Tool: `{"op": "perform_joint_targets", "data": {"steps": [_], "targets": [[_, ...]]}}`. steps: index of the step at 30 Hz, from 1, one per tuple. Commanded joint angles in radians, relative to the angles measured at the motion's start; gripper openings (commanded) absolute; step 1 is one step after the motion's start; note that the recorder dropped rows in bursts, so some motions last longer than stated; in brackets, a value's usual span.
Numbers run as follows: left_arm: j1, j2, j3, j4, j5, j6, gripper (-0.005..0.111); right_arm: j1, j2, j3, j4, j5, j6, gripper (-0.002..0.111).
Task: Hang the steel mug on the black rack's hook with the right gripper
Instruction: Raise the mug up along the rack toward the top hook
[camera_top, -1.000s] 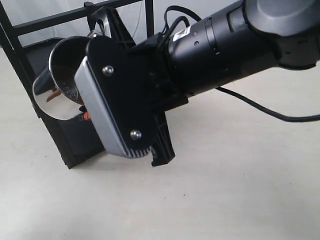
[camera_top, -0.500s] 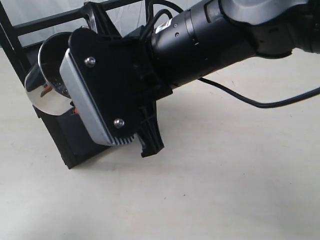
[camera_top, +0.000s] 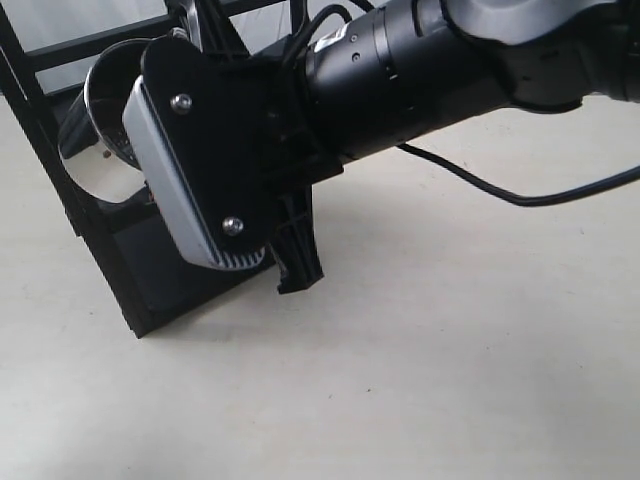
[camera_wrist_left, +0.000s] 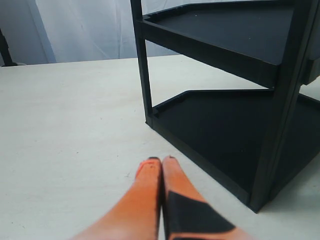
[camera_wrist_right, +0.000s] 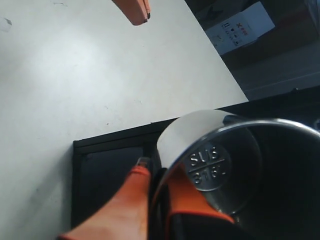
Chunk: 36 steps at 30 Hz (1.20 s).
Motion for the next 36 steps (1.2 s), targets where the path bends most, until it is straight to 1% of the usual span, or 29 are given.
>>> {"op": "perform_joint_targets", "data": {"steps": [1,6,11,18,23,27,33,36], "targets": [[-0.002,0.004,-0.002,0.003,-0.014,-0.004,0.000,-0.005,-0.002,-0.012,0.010,-0.007,-0.003,0.000],[-0.002,0.004,-0.002,0.003,-0.014,-0.004,0.000,-0.014,0.005,-0.012,0.005,0.048,-0.003,0.000],[-0.002,0.004,-0.002,0.003,-0.014,-0.004,0.000,-0.080,0.014,-0.012,0.039,0.206,-0.003,0.000],[-0.002,0.004,-0.002,0.003,-0.014,-0.004,0.000,-0.125,0.014,-0.015,0.003,0.364,-0.003,0.000],[-0.002,0.004,-0.002,0.003,-0.014,-0.004,0.000,-0.181,0.014,-0.076,-0.019,0.635,-0.003,0.000],[-0.002,0.004,-0.002,0.003,-0.014,-0.004,0.000,-0.227,0.020,-0.078,0.015,0.635,-0.003,0.000],[-0.002,0.004,-0.002,0.003,-0.014,-0.004,0.000,-0.227,0.078,-0.092,0.034,0.635,-0.003,0.000],[-0.002,0.004,-0.002,0.003,-0.014,-0.004,0.000,-0.227,0.093,-0.120,0.080,0.635,-0.003,0.000]]}}
